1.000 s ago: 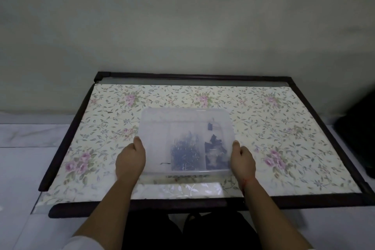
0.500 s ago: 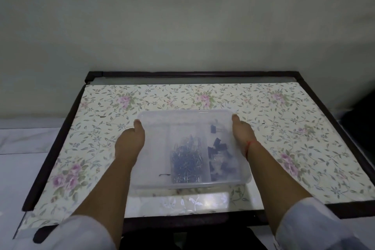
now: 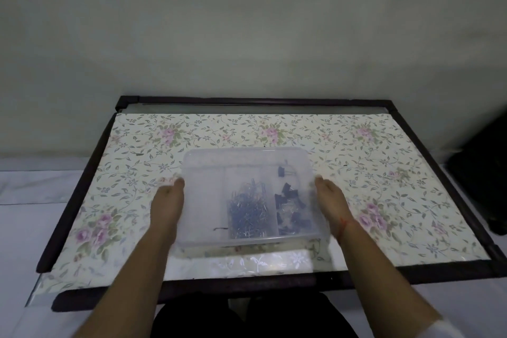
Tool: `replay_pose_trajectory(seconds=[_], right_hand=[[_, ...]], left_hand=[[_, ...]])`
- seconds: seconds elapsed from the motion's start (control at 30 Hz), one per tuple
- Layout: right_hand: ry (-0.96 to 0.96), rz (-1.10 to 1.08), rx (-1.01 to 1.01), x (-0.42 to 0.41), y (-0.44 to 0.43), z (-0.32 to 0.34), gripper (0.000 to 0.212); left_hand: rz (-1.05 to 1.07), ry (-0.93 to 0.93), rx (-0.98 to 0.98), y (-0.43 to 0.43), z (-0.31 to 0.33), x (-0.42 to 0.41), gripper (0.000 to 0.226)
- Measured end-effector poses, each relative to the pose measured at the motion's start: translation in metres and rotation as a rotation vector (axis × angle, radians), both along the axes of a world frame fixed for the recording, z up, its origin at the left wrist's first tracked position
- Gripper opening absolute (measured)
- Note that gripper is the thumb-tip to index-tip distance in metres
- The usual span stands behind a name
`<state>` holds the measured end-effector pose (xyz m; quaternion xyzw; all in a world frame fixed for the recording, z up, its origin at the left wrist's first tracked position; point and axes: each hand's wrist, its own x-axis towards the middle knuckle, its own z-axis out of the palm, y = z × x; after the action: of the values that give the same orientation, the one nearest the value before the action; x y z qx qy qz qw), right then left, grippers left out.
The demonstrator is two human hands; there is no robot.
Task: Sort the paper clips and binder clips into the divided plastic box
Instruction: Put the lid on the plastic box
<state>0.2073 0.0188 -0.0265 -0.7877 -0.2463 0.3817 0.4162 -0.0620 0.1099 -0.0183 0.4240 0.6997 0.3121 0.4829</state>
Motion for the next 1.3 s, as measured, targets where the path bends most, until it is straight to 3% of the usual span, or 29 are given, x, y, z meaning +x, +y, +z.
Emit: replay_pose_trajectory(seconds=[0.07, 0.13, 0.3, 0.57, 0.9, 1.3], right_hand=[[0.058, -0.034, 0.083, -0.017, -0.029, -0.005, 0.036], [0.061, -0.065, 0.165, -0.034, -0.045, -0.012, 0.033], [0.011, -0.144, 0.291, -0.042, -0.036, -0.017, 0.041], [-0.069, -0.143, 0.320, -0.017, 0.033, -0.022, 0.041], [-0.034, -0.147, 0.328, 0.010, 0.121, -0.028, 0.041], [-0.071, -0.175, 0.332, 0.020, 0.155, -0.035, 0.041]], left_hand=[[0.050, -0.038, 0.079, -0.031, -0.007, -0.001, 0.022], [0.131, -0.096, 0.110, -0.054, -0.013, 0.003, 0.027], [0.252, -0.140, 0.118, -0.052, -0.019, 0.013, 0.033], [0.208, -0.049, 0.259, 0.005, -0.022, 0.035, 0.033], [0.207, -0.071, 0.280, 0.092, -0.027, 0.060, 0.030], [0.184, -0.090, 0.266, 0.135, -0.034, 0.070, 0.031]])
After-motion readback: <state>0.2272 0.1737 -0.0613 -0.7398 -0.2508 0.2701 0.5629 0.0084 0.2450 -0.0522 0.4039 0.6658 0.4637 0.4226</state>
